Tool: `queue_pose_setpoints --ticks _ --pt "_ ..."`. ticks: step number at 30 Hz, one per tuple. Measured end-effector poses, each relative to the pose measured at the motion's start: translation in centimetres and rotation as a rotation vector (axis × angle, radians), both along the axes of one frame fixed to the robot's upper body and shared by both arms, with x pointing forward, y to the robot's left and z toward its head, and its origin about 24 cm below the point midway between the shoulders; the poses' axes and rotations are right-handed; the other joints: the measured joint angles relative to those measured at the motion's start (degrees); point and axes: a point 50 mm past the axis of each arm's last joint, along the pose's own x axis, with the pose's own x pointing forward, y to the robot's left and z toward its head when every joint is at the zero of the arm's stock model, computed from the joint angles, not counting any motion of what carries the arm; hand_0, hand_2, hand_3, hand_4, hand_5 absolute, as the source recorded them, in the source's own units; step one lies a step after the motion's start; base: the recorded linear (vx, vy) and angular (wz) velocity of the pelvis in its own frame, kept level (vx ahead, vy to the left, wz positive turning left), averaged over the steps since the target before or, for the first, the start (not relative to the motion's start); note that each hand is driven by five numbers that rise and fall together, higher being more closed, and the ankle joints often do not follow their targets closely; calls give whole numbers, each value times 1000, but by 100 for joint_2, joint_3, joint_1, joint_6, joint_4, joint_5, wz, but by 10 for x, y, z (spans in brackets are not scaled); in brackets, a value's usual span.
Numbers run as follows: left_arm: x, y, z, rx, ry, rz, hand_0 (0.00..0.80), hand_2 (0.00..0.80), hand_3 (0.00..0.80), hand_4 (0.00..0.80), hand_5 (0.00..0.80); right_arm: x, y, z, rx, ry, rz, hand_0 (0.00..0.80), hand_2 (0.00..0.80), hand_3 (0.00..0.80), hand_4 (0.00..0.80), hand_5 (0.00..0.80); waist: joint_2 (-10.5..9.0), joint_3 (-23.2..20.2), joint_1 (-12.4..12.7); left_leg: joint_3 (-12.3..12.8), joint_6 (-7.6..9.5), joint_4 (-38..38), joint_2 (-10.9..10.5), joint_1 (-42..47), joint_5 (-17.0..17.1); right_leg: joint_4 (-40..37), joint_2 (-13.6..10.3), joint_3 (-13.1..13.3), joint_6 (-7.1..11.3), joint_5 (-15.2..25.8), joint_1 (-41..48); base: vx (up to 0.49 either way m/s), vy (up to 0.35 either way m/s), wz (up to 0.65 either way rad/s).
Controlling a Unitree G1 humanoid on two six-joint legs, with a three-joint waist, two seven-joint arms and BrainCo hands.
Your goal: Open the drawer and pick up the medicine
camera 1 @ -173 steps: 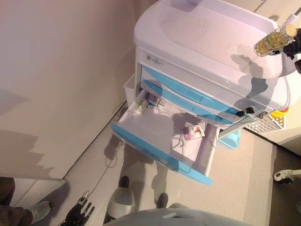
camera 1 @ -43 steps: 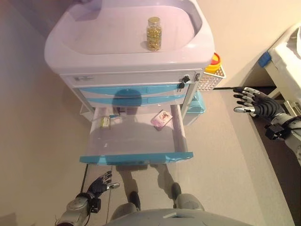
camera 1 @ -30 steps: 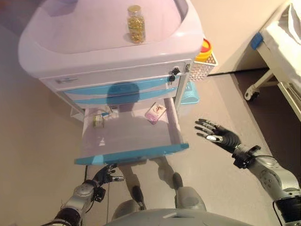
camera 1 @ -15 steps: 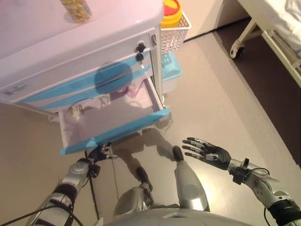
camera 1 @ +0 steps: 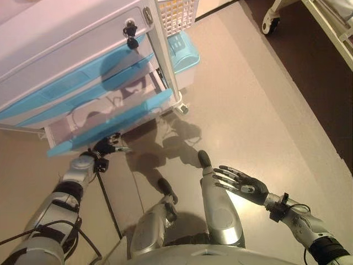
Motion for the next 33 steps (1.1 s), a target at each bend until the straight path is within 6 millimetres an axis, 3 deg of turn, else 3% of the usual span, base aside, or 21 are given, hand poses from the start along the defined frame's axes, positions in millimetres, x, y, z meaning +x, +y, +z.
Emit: queue_pose_setpoints --ticks 15,22,27,33 --pt "13 49 56 70 -66 151 0 0 0 0 0 -2 11 -7 39 -18 -54 0 0 0 0 0 -107 64 53 -126 -20 134 34 -180 -54 -313 -1 -121 -44 169 115 6 -7 4" --pt "11 65 67 87 -72 227 0 0 0 0 0 -1 11 -8 42 -10 -85 0 0 0 0 0 -130 77 92 -191 -20 147 38 -241 -59 -361 1 -178 -59 198 122 4 -37 5" --pt "8 77 79 91 -88 267 0 0 0 0 0 -3 15 -10 61 -11 -88 0 0 0 0 0 -262 128 155 -200 -33 248 104 -251 -91 -379 32 -195 -79 212 177 -18 -50 1" --pt "8 75 78 61 -78 224 0 0 0 0 0 -5 21 -15 64 7 -122 0 0 0 0 0 -276 125 206 -255 -86 361 177 -248 -152 -550 89 -238 -112 289 328 -9 -47 0"
